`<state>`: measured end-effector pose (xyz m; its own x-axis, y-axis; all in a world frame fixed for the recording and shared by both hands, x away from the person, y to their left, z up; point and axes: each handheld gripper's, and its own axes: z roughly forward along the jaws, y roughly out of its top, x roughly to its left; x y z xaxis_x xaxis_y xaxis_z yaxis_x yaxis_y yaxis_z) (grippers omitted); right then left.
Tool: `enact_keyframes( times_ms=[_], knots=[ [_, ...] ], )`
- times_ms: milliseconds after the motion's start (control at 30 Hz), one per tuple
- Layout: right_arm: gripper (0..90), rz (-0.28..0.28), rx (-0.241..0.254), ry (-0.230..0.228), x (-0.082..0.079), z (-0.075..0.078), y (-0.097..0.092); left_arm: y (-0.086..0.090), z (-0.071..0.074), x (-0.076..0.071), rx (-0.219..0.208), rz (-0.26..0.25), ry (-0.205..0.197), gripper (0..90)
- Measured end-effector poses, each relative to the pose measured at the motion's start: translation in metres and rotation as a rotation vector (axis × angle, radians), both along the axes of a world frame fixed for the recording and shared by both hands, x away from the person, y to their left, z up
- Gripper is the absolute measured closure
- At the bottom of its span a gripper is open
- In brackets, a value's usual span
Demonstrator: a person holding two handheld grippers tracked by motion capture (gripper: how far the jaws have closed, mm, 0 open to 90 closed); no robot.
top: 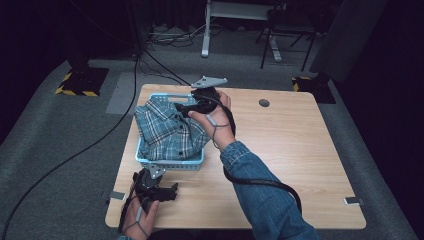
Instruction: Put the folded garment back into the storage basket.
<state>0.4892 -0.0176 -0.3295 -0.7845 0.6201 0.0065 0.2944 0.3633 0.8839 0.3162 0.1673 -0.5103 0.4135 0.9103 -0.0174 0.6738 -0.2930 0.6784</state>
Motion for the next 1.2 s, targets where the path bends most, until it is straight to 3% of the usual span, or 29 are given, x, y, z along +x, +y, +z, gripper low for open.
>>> enact_keyframes(
  times_ms=[467,1200],
  knots=[
    [24.2,-0.006,0.001,-0.014,-0.009,0.020,-0.031,0.000,0.000,0.000,0.000,0.000,0.000,0.1],
    [23.7,-0.026,-0.015,-0.032,-0.019,0.036,-0.075,0.000,0.000,0.000,0.000,0.000,0.000,0.1]
  ],
)
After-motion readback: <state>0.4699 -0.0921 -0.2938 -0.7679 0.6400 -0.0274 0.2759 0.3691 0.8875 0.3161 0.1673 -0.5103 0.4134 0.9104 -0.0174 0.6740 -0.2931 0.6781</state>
